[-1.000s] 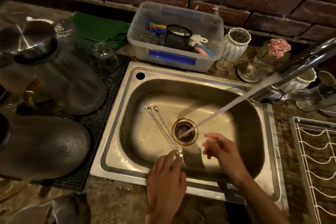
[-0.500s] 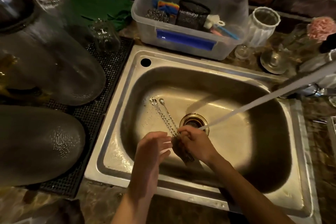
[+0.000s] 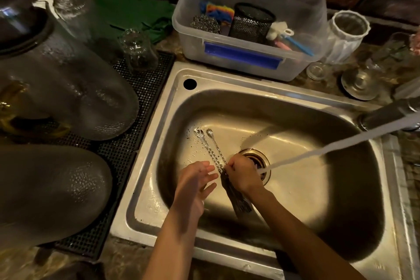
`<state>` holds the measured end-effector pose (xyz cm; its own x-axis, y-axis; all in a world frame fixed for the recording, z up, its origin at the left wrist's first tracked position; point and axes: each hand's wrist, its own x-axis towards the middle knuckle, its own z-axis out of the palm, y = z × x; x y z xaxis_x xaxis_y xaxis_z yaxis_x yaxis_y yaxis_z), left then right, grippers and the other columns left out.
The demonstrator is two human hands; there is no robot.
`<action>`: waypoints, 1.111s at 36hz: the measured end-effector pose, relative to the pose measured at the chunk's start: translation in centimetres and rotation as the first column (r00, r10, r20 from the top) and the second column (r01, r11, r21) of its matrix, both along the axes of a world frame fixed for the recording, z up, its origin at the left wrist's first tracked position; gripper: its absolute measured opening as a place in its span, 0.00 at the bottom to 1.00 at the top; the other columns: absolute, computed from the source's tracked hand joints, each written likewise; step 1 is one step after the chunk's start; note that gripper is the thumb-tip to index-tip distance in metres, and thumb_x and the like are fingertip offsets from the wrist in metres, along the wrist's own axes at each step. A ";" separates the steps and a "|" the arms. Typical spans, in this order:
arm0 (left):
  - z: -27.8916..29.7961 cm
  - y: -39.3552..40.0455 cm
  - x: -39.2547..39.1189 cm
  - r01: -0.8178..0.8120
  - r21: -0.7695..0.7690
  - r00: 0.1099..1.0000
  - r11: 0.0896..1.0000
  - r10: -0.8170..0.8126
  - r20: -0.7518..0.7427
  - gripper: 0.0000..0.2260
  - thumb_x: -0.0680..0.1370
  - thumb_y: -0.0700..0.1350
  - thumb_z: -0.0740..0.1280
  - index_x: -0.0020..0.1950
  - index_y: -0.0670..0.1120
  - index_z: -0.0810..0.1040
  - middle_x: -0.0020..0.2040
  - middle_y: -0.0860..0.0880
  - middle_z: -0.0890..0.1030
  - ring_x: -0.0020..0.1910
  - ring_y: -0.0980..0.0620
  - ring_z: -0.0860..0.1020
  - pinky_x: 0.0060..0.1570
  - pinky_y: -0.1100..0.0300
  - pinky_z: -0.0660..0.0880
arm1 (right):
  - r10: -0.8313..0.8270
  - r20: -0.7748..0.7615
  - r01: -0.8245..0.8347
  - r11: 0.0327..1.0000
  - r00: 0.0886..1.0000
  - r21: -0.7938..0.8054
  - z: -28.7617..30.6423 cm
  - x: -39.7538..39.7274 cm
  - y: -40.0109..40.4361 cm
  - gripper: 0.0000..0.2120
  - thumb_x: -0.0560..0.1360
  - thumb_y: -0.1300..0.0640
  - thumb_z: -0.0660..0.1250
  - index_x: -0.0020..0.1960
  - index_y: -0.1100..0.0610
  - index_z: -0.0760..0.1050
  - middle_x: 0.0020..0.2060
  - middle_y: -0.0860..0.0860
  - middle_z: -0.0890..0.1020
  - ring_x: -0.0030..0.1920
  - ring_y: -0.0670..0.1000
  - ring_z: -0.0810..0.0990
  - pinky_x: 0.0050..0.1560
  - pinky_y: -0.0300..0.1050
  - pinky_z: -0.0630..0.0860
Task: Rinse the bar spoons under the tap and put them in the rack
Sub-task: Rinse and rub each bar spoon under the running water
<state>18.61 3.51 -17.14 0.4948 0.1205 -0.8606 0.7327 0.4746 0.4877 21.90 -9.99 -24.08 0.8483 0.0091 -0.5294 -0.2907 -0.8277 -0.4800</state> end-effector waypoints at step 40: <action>-0.3 -8.7 1.6 0.235 -0.206 0.960 0.950 -0.194 0.201 0.15 0.77 0.29 0.63 0.62 0.39 0.74 0.39 0.42 0.86 0.25 0.48 0.73 0.24 0.58 0.70 | -0.295 -0.191 0.343 0.654 0.936 0.674 6.2 -2.6 -7.9 0.08 0.79 0.71 0.60 0.49 0.72 0.77 0.29 0.52 0.83 0.26 0.50 0.78 0.25 0.37 0.71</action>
